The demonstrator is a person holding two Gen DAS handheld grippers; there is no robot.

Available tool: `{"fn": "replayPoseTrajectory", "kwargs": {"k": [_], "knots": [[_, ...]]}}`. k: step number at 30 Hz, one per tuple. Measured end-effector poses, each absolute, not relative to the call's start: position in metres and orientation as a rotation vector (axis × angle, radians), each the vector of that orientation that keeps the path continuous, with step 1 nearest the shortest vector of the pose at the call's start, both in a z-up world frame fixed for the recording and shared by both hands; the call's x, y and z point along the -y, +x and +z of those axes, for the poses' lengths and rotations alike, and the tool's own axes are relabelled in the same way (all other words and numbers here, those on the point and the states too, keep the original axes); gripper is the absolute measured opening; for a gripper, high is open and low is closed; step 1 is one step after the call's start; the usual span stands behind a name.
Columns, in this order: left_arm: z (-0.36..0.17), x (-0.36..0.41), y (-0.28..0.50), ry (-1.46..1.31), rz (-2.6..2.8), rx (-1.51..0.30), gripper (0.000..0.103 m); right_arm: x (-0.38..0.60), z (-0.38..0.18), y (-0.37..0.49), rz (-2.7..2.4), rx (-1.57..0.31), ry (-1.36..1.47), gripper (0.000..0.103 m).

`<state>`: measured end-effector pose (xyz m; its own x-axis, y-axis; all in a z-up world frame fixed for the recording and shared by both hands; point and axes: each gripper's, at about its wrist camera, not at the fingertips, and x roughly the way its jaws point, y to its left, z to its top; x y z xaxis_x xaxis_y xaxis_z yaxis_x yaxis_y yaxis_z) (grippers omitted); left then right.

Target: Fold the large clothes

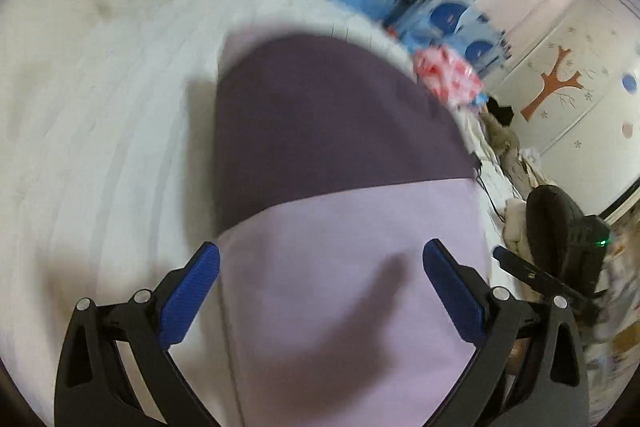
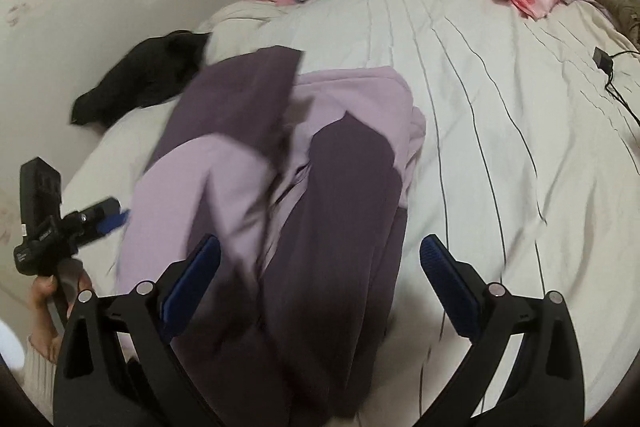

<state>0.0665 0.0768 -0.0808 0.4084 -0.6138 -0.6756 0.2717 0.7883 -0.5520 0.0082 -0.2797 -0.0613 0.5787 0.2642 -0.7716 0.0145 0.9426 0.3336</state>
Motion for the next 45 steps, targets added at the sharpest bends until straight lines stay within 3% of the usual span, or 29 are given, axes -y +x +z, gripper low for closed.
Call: {"fn": "replayPoseTrajectory", "kwargs": {"k": [2, 6, 12, 16, 18, 21, 26, 30, 33, 34, 37, 41, 45], "knots": [[-0.105, -0.068, 0.083, -0.448, -0.609, -1.055, 0.098, 0.282, -0.103, 0.021, 0.135, -1.036, 0.331, 0.096], [-0.094, -0.051, 0.077, -0.327, -0.607, -1.034, 0.098, 0.295, -0.147, 0.017, 0.234, -0.986, 0.623, 0.096], [-0.039, -0.059, 0.062, -0.242, -0.602, -0.884, 0.088, 0.266, -0.125, 0.034, 0.352, -0.894, 0.692, 0.097], [0.0, -0.084, 0.05, -0.186, -0.551, -0.777, 0.088, 0.236, -0.12, 0.05, 0.443, -0.903, 0.651, 0.096], [-0.023, -0.083, 0.056, -0.101, -0.452, -0.859, 0.088, 0.215, -0.137, 0.061, 0.419, -1.029, 0.536, 0.096], [-0.073, -0.092, 0.062, -0.116, -0.383, -0.915, 0.092, 0.215, -0.14, 0.059, 0.408, -1.043, 0.485, 0.096], [-0.075, -0.099, 0.058, -0.136, -0.384, -0.894, 0.093, 0.218, -0.074, 0.034, 0.2, -0.835, 0.341, 0.096], [-0.076, -0.096, 0.057, -0.126, -0.387, -0.893, 0.094, 0.187, -0.02, 0.069, 0.235, -0.696, 0.232, 0.096], [-0.076, -0.09, 0.056, -0.124, -0.395, -0.89, 0.094, 0.164, -0.047, 0.125, 0.198, -0.784, 0.127, 0.096], [-0.077, -0.091, 0.056, -0.128, -0.399, -0.891, 0.095, 0.16, -0.079, 0.145, 0.184, -0.847, 0.1, 0.096], [-0.081, -0.086, 0.06, -0.118, -0.421, -0.893, 0.096, 0.182, -0.12, 0.163, 0.217, -0.911, 0.196, 0.097], [-0.081, -0.083, 0.059, -0.087, -0.405, -0.897, 0.096, 0.189, -0.101, 0.156, 0.197, -0.962, 0.156, 0.097], [-0.087, -0.099, 0.057, -0.167, -0.411, -0.904, 0.096, 0.199, -0.051, 0.079, 0.283, -0.811, 0.149, 0.097]]}}
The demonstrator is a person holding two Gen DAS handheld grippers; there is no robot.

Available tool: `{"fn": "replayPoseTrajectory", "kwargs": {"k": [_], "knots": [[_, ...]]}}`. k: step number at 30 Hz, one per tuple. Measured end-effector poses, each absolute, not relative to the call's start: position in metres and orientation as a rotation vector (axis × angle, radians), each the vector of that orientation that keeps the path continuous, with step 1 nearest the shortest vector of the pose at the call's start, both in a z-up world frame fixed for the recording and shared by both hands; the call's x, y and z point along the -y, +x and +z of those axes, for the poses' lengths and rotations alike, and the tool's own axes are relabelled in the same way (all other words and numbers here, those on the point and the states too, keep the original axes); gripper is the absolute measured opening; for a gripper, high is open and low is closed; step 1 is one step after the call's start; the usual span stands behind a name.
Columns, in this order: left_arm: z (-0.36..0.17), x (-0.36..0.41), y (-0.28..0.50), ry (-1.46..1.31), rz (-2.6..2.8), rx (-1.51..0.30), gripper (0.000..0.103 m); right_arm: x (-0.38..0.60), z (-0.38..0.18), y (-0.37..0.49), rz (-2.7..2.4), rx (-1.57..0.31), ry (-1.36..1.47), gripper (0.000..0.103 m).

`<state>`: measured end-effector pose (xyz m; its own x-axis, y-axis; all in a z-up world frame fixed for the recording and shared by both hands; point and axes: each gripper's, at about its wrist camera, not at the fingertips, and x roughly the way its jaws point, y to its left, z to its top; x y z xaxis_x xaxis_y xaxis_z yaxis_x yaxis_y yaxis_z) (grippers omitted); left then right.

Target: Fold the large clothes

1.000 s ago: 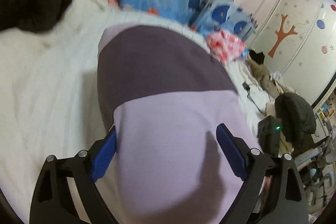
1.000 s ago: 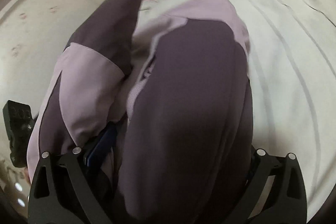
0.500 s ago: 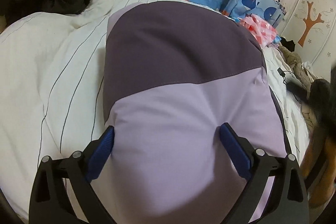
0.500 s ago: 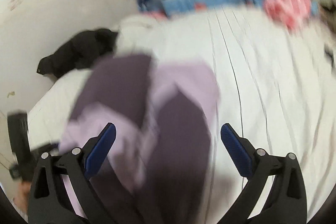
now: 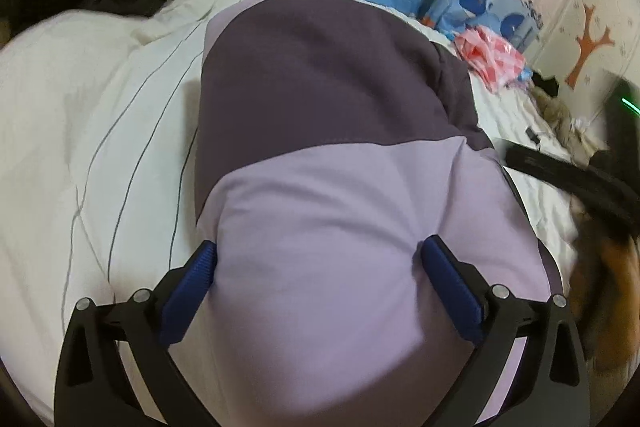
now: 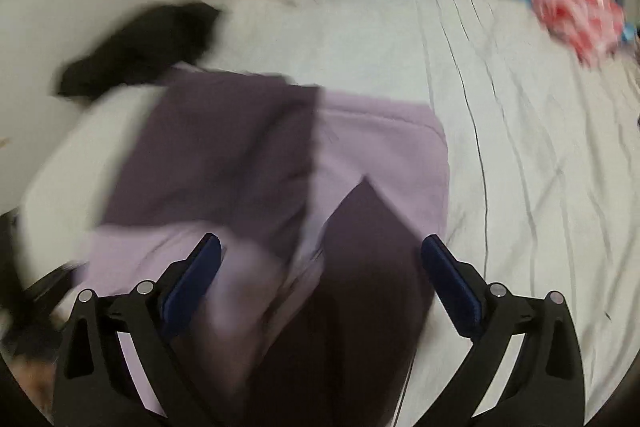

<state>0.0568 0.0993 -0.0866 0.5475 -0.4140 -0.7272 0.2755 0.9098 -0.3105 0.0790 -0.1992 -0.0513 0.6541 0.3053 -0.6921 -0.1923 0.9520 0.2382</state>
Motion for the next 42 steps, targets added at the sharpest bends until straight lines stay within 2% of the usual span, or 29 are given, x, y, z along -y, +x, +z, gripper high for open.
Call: {"fn": "replayPoseTrajectory", "kwargs": {"k": [3, 6, 8, 12, 15, 18, 21, 30, 42], "knots": [[-0.089, -0.101, 0.057, -0.183, -0.41, -0.903, 0.097, 0.185, -0.094, 0.037, 0.267, -0.91, 0.04, 0.097], [-0.09, -0.09, 0.05, -0.106, -0.405, -0.91, 0.098, 0.206, -0.137, 0.034, 0.304, -0.918, 0.226, 0.097], [-0.083, -0.09, 0.039, -0.111, -0.384, -0.915, 0.097, 0.21, -0.121, 0.033, 0.29, -0.942, 0.239, 0.097], [-0.069, -0.095, 0.01, -0.085, -0.354, -0.868, 0.097, 0.207, -0.082, -0.011, 0.261, -0.802, 0.123, 0.097], [-0.078, -0.091, -0.003, -0.045, -0.352, -0.885, 0.097, 0.198, -0.119, -0.018, 0.258, -0.917, 0.075, 0.097], [-0.08, -0.08, -0.018, 0.02, -0.315, -0.893, 0.097, 0.207, -0.124, -0.01, 0.266, -0.958, 0.118, 0.097], [-0.073, -0.073, -0.029, 0.057, -0.303, -0.883, 0.097, 0.199, -0.111, -0.017, 0.24, -0.947, 0.056, 0.097], [-0.054, -0.059, -0.052, 0.111, -0.259, -0.833, 0.097, 0.197, -0.122, -0.039, 0.228, -0.907, 0.068, 0.097], [-0.033, -0.062, -0.068, 0.119, -0.222, -0.78, 0.097, 0.219, -0.111, -0.05, 0.271, -0.945, 0.189, 0.097]]}}
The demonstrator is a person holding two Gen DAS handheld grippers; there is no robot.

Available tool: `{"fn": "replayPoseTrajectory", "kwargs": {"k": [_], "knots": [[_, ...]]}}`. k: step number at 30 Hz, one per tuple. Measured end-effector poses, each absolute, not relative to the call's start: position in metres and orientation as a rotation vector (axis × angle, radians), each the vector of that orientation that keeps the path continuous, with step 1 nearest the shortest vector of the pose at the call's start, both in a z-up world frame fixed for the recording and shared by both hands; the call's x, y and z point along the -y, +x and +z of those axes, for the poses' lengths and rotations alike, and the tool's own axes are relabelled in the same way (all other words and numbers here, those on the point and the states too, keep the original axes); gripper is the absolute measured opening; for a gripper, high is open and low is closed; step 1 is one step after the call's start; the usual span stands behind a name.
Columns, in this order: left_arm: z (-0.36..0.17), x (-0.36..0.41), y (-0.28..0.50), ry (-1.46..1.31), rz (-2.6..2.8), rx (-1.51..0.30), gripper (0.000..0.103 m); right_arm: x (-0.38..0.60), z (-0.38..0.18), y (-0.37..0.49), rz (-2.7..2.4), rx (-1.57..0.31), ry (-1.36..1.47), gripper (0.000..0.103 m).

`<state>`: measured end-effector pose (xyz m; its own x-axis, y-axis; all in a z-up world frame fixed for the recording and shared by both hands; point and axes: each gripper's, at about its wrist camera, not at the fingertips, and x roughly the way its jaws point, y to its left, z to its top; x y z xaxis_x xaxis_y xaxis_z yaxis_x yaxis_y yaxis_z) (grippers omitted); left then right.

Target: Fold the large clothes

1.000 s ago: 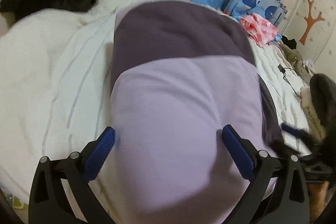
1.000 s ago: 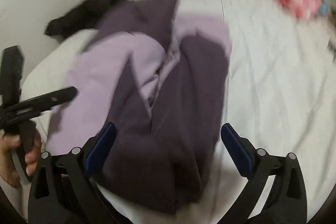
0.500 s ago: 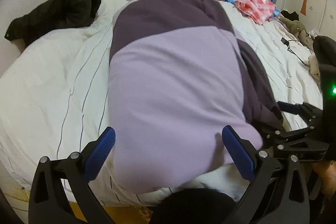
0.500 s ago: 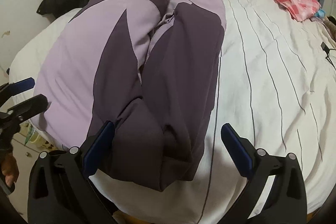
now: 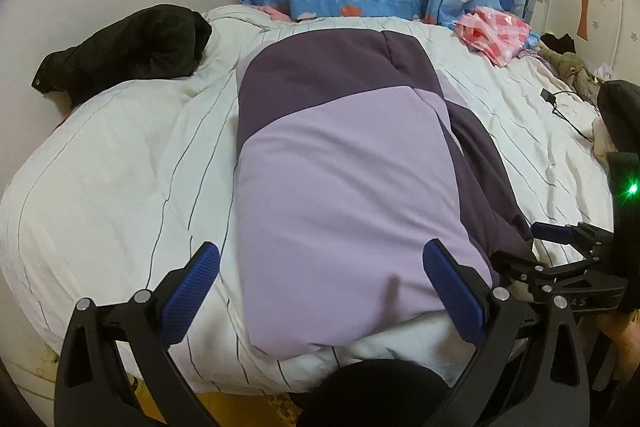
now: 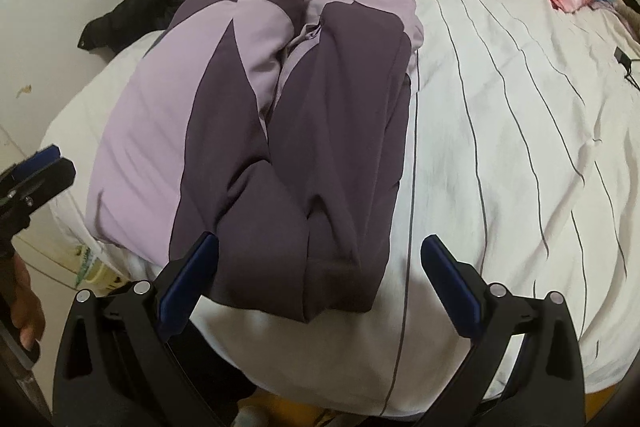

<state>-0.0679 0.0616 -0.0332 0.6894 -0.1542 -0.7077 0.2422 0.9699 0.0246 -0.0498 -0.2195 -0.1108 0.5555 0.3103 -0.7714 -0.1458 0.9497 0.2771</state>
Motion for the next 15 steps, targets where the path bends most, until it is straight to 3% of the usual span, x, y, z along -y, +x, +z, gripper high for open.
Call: {"fn": "replayPoseTrajectory", "kwargs": {"k": [15], "knots": [[-0.02, -0.059, -0.084, 0.108, -0.195, -0.798, 0.097, 0.2, -0.058, -0.076, 0.236, -0.933, 0.078, 0.097]]}}
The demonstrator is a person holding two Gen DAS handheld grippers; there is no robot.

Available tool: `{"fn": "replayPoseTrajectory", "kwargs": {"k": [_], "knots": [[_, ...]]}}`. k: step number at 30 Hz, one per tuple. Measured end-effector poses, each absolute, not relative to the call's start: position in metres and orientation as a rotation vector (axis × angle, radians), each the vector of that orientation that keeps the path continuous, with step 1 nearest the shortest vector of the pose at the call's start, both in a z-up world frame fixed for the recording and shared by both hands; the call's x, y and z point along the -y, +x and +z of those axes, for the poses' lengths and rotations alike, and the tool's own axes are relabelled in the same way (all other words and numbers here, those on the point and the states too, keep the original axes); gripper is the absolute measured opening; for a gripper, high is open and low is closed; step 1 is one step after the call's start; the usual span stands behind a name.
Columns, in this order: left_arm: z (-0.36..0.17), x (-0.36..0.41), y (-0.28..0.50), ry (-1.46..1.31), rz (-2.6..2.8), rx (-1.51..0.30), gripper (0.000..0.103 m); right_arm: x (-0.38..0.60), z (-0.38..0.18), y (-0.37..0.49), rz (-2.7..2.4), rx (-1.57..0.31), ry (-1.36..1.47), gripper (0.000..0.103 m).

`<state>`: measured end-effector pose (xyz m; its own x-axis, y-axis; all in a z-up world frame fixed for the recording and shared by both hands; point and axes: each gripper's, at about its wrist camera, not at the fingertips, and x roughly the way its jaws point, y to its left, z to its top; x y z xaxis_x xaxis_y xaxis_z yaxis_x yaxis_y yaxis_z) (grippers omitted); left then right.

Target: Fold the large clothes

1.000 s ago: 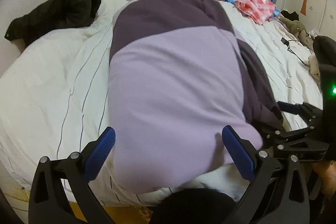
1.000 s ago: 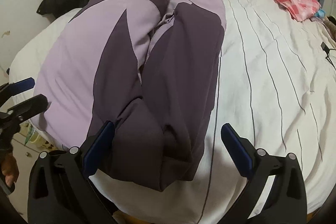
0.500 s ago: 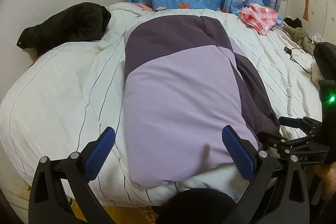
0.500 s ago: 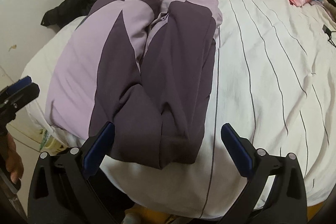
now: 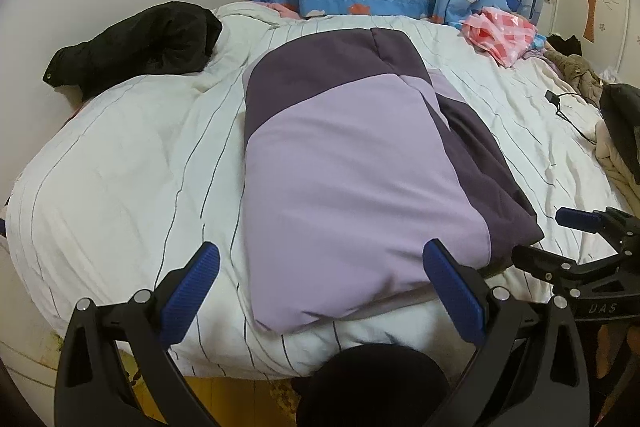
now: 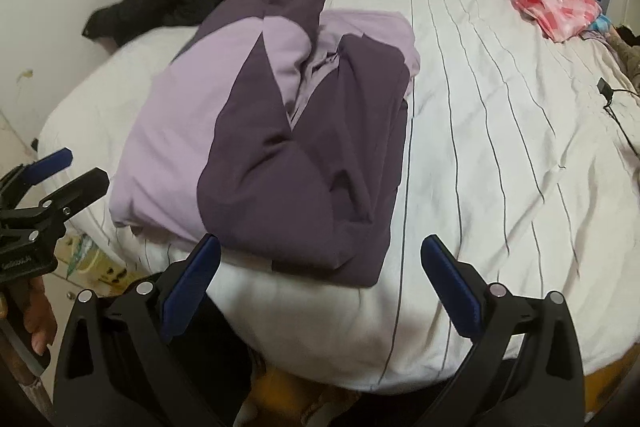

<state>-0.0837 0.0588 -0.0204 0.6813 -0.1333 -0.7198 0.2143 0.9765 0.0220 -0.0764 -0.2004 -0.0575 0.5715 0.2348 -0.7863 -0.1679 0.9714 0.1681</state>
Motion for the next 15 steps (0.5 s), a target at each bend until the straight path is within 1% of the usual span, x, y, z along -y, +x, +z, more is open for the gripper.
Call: {"fn": "replayPoseTrajectory", "kwargs": {"k": [5, 11, 15], "knots": [[-0.012, -0.064, -0.092, 0.073, -0.2, -0.8, 0.097, 0.194, -0.031, -0.091, 0.24, -0.847, 0.044, 0.097], [-0.006, -0.054, -0.096, 0.109, -0.203, -0.856, 0.097, 0.192, -0.024, -0.093, 0.217, -0.868, 0.05, 0.097], [-0.004, -0.052, -0.098, 0.11, -0.197, -0.855, 0.097, 0.193, -0.025, -0.091, 0.203, -0.883, 0.051, 0.097]]}}
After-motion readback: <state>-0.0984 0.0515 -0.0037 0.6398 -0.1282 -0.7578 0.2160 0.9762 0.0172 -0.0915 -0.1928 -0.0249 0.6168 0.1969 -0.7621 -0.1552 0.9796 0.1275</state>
